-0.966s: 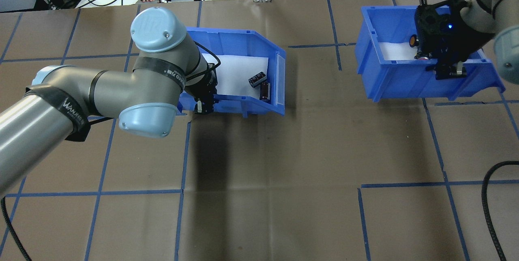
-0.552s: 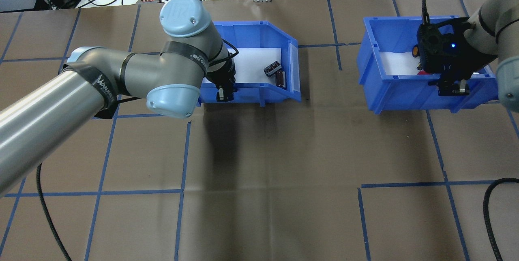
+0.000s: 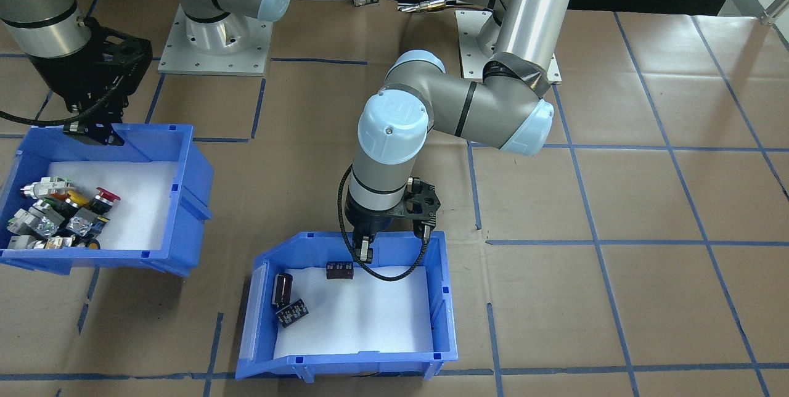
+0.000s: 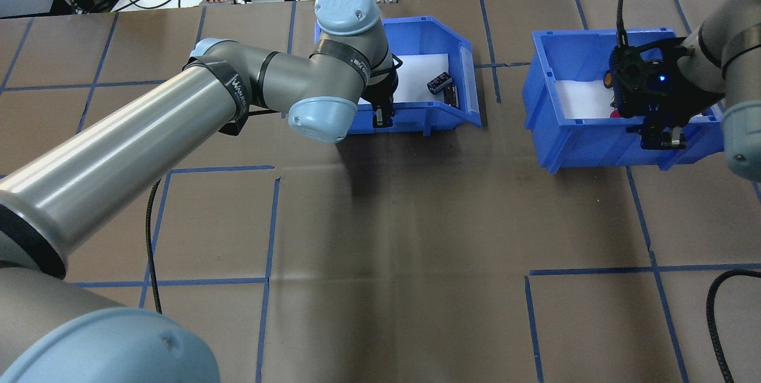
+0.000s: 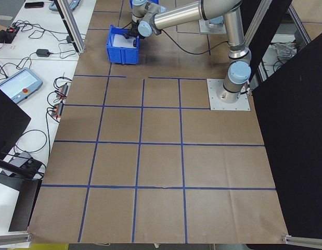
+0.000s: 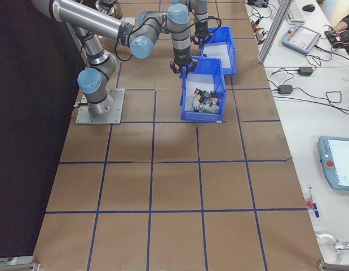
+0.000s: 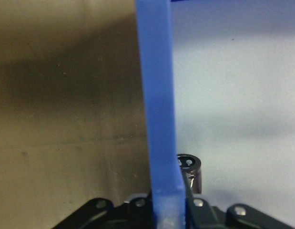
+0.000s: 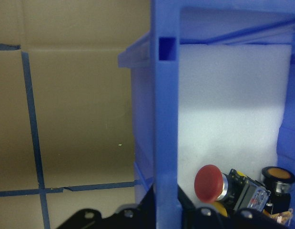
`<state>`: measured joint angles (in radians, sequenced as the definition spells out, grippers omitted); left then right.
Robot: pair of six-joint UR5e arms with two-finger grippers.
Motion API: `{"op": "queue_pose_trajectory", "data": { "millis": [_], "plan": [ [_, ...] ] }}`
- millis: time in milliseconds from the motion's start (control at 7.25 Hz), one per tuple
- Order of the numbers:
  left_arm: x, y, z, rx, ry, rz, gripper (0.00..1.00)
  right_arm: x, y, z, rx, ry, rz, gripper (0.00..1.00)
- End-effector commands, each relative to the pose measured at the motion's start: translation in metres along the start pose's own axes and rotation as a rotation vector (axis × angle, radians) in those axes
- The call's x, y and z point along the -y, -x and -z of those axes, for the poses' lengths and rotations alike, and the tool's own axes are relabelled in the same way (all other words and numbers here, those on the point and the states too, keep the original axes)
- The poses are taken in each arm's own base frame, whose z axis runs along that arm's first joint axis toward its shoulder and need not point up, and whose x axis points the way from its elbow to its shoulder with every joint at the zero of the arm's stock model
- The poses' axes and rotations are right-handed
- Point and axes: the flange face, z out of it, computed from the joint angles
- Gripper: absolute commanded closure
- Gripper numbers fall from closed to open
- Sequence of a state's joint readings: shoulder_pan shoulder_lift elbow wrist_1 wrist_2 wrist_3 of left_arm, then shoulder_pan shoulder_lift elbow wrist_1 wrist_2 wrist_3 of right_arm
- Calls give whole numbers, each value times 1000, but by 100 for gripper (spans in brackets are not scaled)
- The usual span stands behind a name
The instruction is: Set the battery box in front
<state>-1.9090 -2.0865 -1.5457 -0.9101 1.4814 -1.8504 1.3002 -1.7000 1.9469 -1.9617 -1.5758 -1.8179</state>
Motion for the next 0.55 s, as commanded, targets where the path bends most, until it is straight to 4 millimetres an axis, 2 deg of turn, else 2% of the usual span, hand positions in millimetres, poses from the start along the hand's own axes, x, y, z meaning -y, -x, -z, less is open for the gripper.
{"op": "queue_pose_trajectory", "data": {
  "millis": [0, 138, 276, 414],
  "plan": [
    [-6, 4, -3, 8, 4, -8, 37, 1, 2, -1, 13, 1, -2, 100],
    [-5, 10, 2, 7, 6, -16, 0, 2, 9, -7, 27, 2, -1, 100],
    [-6, 13, 14, -6, 2, -20, 2, 5, 22, -11, 25, 4, -1, 100],
    [-4, 16, 46, -32, 8, -22, 6, 10, 37, -7, 14, 7, -8, 100]
  ]
}}
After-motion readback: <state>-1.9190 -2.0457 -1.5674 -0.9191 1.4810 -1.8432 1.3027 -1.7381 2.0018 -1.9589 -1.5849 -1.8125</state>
